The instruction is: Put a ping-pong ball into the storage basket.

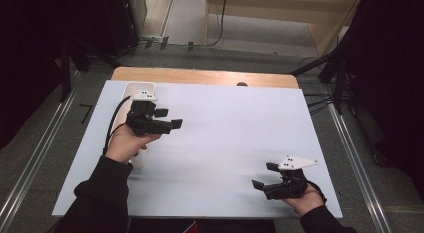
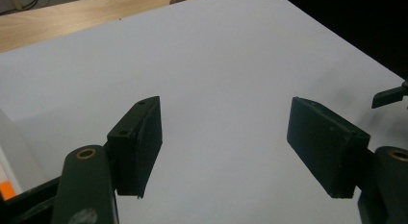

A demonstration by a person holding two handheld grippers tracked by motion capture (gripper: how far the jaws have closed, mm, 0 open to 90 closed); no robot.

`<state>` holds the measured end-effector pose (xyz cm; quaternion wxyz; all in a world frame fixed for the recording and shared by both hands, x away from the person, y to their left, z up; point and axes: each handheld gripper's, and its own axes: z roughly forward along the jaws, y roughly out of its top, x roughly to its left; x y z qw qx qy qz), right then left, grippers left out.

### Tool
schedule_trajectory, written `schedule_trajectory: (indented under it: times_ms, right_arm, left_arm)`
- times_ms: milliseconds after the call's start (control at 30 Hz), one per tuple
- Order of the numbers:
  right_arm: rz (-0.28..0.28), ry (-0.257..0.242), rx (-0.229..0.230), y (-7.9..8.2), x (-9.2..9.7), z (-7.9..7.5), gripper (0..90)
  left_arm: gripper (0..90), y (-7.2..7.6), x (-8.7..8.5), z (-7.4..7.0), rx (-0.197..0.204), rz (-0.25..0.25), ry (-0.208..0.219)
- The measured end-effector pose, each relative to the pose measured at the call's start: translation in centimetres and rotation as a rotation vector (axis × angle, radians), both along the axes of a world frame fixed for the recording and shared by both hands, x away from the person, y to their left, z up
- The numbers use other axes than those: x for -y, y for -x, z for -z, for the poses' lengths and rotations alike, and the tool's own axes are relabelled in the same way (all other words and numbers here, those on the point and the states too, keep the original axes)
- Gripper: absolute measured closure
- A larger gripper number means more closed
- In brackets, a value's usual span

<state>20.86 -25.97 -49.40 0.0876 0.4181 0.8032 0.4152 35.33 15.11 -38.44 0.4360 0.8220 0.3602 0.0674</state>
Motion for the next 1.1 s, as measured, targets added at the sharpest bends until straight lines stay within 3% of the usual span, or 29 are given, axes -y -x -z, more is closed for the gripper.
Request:
schedule_trajectory:
  times_ms: [433,667,933,1100]
  right_arm:
    - [-0.002,-0.001,-0.006,0.0,0.0,0.0,12.6]
    - [0.0,-0.002,-0.003,0.0,0.0,0.0,12.6]
    - [0.002,0.002,-0.002,0.0,0.0,0.0,12.6]
    - [0.002,0.004,0.0,0.0,0.0,0.0,12.6]
  left_arm:
    - [28.5,1.3,-0.1,0.5,0.006,0.029,0.003]
    - [28.5,1.9,0.2,1.0,0.031,0.039,0.01]
    - [28.5,2.5,0.2,1.7,0.024,0.048,0.0]
    - [28.5,2.9,0.3,1.9,0.039,0.058,-0.007]
